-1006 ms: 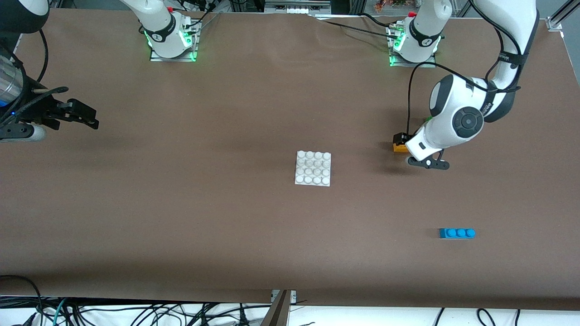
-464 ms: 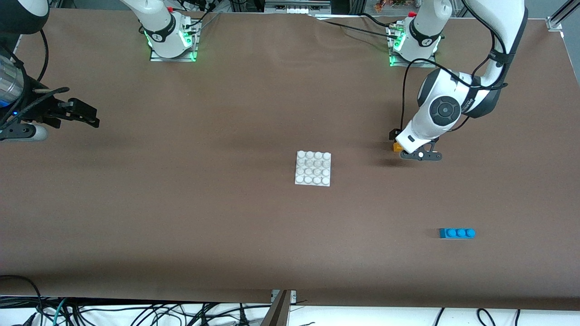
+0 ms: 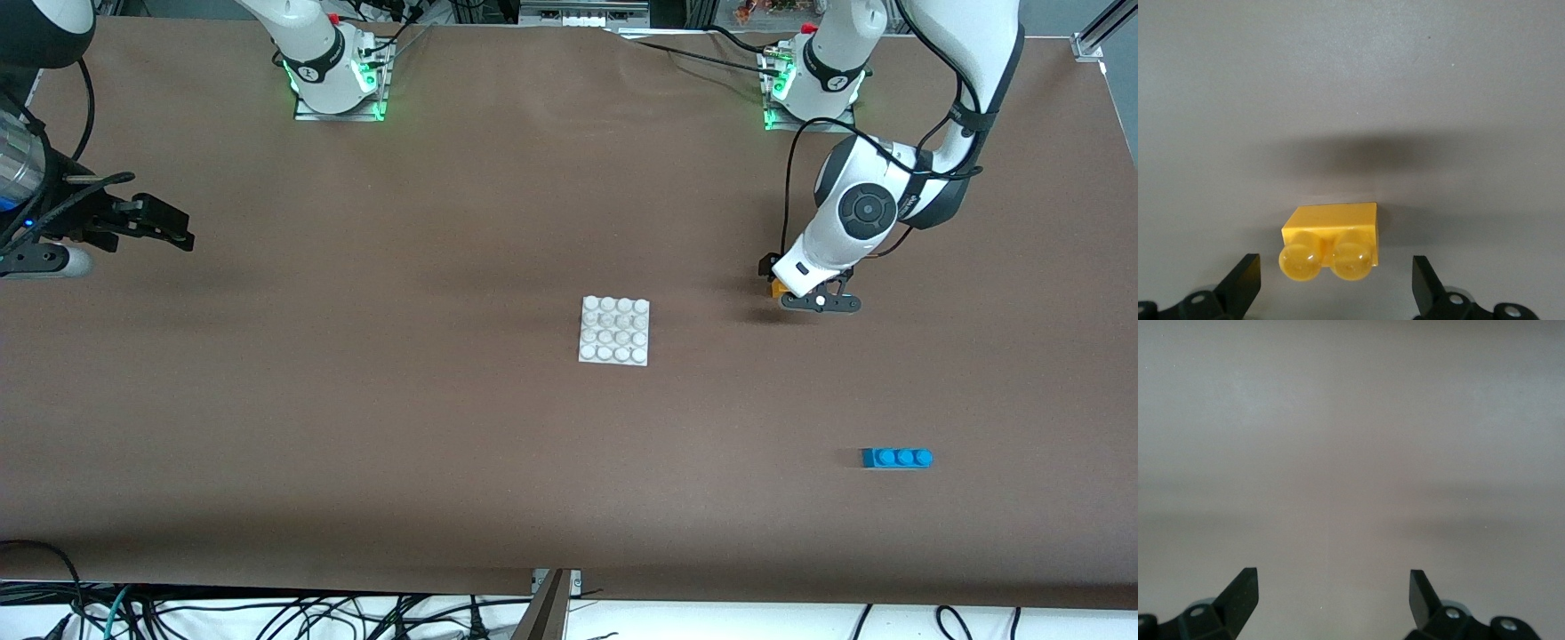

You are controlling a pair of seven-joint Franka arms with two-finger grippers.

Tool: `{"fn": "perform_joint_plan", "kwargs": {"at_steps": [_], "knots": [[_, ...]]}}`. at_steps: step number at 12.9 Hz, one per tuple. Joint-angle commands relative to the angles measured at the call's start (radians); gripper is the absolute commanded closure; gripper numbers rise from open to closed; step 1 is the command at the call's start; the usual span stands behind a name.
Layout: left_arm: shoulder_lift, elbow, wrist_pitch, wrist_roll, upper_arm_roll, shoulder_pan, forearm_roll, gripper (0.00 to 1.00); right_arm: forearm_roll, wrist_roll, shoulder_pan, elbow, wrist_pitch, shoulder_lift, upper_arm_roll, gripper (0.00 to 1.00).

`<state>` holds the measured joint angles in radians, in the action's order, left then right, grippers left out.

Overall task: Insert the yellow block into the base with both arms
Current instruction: 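Reach the left gripper down over the yellow brick, then close the left gripper on the yellow brick and lift it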

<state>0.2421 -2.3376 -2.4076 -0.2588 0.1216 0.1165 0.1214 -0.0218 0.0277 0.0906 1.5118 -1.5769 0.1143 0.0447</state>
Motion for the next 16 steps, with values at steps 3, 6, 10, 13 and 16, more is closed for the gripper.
{"fn": "perform_joint_plan", "kwargs": {"at_steps": [3,6,10,13,16], "knots": [[-0.012,-0.049,-0.094,0.042,0.003,-0.044,0.026,0.01,0.005,-0.005,-0.014,-0.008,0.008,0.001,-0.008,0.0],[-0.009,-0.062,-0.12,0.041,0.003,-0.043,0.023,0.0,0.005,-0.008,-0.014,-0.007,0.006,0.001,-0.006,0.0],[-0.009,-0.065,-0.125,0.041,0.006,-0.043,0.015,0.1,0.005,-0.008,-0.014,-0.007,0.005,0.001,-0.005,0.0],[-0.009,-0.063,-0.127,0.041,0.025,-0.04,0.015,0.17,0.005,-0.011,-0.015,-0.007,0.006,0.001,-0.002,0.0],[-0.006,-0.063,-0.127,0.041,0.03,-0.041,0.014,0.19,0.003,-0.014,-0.014,-0.007,0.006,0.002,0.006,0.0]]}}
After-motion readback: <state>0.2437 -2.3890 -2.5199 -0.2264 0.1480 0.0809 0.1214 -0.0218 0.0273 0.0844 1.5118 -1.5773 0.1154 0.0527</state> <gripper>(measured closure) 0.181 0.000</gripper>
